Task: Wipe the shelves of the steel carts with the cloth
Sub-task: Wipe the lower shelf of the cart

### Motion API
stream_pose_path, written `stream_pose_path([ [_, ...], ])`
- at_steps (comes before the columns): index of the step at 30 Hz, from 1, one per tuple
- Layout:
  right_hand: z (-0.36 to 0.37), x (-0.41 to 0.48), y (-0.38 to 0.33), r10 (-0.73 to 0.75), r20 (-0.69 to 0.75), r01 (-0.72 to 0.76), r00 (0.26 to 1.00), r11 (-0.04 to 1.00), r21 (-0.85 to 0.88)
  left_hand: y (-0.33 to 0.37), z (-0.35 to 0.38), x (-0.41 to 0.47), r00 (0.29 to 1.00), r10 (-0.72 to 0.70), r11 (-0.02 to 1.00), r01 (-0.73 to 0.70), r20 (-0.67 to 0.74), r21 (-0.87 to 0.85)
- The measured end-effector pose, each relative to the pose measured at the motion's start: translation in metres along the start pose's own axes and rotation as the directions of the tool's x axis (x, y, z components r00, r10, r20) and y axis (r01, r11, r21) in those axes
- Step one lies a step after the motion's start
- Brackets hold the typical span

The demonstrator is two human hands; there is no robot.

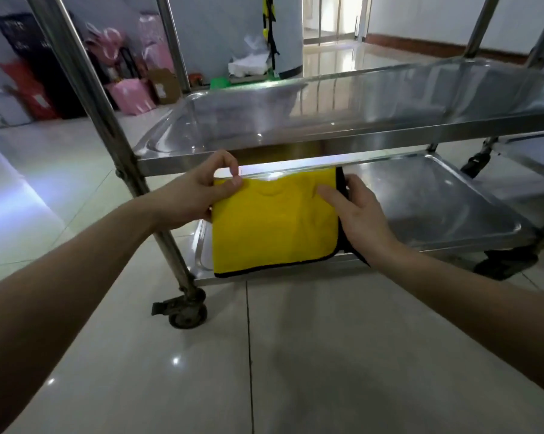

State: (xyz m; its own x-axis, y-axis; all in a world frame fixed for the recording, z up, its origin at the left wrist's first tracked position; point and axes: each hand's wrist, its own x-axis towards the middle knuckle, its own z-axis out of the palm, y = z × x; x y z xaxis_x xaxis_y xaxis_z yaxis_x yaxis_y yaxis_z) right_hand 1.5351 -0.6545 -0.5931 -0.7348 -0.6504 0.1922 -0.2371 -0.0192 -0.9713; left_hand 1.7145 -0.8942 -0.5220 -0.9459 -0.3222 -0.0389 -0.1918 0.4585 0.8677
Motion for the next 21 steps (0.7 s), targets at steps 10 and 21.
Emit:
stream_pose_path([
  [10, 0.042, -0.015, 0.111, 0.205, 0.144, -0.125, 0.968, 0.893, -0.432, -0.142, 0.033, 0.001, 0.882, -0.393, 0.862, 0.452, 0.261, -0.229],
  [21, 0.082, 0.076, 0.121, 0.344, 0.075, -0.209, 0.936, 0.714, -0.669, -0.18, 0.023, 0.057, 0.914, -0.372, 0.92, 0.386, -0.162, 0.067],
])
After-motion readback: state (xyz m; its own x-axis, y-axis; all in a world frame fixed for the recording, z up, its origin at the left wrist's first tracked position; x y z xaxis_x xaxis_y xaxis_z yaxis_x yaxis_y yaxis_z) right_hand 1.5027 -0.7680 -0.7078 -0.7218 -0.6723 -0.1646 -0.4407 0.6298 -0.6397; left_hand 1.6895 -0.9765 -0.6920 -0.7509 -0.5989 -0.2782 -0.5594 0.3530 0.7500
